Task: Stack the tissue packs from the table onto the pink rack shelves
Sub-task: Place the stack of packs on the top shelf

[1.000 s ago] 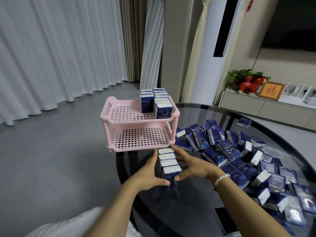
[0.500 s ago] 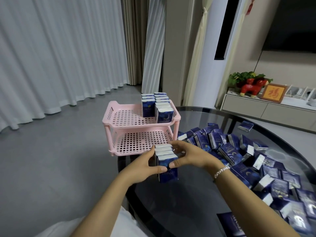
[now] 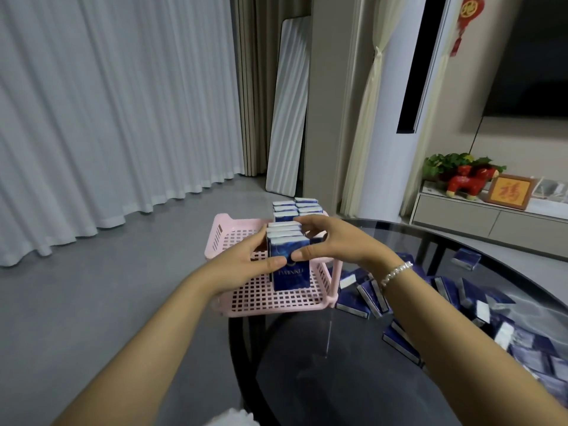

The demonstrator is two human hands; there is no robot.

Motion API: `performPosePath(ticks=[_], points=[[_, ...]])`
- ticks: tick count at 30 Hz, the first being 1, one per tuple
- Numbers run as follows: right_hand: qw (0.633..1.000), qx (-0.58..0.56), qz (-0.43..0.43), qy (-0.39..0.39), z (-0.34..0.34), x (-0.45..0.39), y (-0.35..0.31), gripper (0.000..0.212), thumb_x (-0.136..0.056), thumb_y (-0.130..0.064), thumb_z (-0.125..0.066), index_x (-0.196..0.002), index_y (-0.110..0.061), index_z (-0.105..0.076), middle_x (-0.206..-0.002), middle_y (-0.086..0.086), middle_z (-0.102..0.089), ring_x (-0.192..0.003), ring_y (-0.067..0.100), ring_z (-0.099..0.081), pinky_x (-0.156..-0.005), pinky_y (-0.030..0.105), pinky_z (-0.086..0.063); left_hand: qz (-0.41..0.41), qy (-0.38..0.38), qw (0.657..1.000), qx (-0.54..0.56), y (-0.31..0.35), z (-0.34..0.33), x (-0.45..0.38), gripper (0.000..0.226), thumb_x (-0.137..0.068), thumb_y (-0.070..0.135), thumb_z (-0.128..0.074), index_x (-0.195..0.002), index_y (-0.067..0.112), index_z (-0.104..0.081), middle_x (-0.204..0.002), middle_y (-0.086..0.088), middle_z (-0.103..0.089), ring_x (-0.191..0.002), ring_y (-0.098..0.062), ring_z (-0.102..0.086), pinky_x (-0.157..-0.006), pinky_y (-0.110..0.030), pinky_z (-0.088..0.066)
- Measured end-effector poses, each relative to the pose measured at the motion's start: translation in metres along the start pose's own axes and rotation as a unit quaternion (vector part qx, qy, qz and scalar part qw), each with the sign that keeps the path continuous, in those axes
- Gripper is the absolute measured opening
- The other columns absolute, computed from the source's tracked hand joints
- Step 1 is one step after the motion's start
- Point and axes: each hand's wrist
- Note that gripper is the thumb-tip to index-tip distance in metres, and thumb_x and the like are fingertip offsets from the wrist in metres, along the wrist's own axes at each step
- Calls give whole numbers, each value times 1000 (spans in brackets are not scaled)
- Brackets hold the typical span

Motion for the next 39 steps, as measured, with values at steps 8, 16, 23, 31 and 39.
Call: performPosePath(ticks=[8,16,23,31,39], points=[[999,31,-29,-3,11,-57,6,68,-78,-31,-73,-138,-27,-40,-116,-12,-49,-114,8,-46,-91,23,-33,47,56,995,64,-20,22,-53,65,-86,25,-69,-143,31,-38,-134,11,-54,-124,-8,-51,-110,-36,-38],[993,83,-85,-15,16,-82,30,97,-66,-35,-80,-144,-39,-24,-141,-2,-44,-125,20,-46,-102,40,-44,64,43,997,-6,-36,9,-81,83,-82,43,-67,-146,50,-15,-145,17,-41,-133,-9,-41,-112,-40,-35],[966,251,-55,-34,11,-79,25,86,-78,-42,-70,-147,-28,-21,-153,-4,-19,-139,22,-14,-114,42,-22,98,7,988,-118,-36,0,-81,90,-92,36,-57,-149,40,12,-156,11,-23,-138,-13,-33,-108,-26,-28],[928,371,-2,31,-3,-70,37,47,-98,-49,-24,-143,-36,-29,-153,-16,-24,-133,16,-22,-108,35,-13,75,-34,979,-187,-27,-2,-80,74,-97,42,-46,-149,42,6,-161,10,-2,-144,-19,-23,-113,-31,-23],[910,412,2,44,-8,-69,42,50,-99,-47,-18,-146,-32,-26,-154,-13,-24,-140,17,-19,-111,37,-14,122,4,985,-119,-25,-10,-77,54,-96,60,-16,-145,54,6,-161,9,0,-148,-19,-6,-118,-43,-10]])
Point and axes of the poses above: each hand's wrist, its own x-axis away from the middle knuckle, its own z-axis out of the back of the hand, y = z × x
